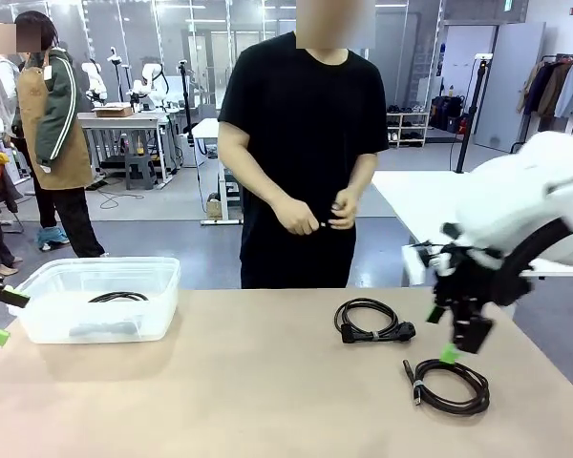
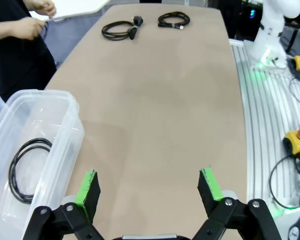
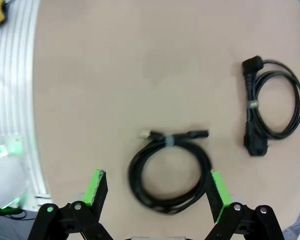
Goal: Organize and store the cables.
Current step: Place the Power Cable into the Organizing box.
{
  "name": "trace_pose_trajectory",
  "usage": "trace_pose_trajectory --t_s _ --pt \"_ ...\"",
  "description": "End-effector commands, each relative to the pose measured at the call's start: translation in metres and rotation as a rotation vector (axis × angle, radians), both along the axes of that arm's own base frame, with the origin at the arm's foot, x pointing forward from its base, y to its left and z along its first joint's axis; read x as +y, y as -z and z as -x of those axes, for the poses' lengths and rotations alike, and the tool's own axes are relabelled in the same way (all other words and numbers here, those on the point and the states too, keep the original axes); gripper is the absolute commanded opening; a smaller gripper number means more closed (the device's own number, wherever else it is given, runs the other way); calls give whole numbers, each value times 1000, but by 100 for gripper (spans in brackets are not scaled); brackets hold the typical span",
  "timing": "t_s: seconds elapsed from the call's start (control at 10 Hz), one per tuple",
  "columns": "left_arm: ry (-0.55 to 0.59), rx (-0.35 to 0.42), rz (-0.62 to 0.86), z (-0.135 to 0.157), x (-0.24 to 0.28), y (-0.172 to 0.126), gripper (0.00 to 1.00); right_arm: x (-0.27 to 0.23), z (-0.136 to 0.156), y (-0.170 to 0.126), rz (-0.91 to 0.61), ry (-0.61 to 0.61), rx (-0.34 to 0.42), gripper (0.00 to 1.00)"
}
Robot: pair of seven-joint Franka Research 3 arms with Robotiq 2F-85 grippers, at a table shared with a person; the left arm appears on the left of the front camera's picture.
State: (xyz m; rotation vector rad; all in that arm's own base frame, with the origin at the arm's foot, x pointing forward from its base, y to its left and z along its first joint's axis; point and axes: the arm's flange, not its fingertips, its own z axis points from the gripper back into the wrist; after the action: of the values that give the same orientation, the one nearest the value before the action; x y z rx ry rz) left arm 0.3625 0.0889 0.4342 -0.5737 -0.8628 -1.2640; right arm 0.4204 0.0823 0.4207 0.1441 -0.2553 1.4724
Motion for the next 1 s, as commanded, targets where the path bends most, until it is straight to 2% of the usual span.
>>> trace_pose_trajectory --t_s 0.0,0.1,0.4,0.6,0.9 --pt "-1 -4 26 0 0 -4 100 30 -41 29 116 15 -14 100" --pt "-1 -4 26 0 0 -4 100 42 -62 39 148 4 -56 100" --pt "-1 -4 26 0 0 -4 100 67 -98 55 216 -12 -100 100" --pt "-1 -4 26 0 0 -4 100 75 -131 65 208 -4 -80 100" --pt "-1 -4 26 0 0 -4 100 91 -153 82 235 -21 -39 100"
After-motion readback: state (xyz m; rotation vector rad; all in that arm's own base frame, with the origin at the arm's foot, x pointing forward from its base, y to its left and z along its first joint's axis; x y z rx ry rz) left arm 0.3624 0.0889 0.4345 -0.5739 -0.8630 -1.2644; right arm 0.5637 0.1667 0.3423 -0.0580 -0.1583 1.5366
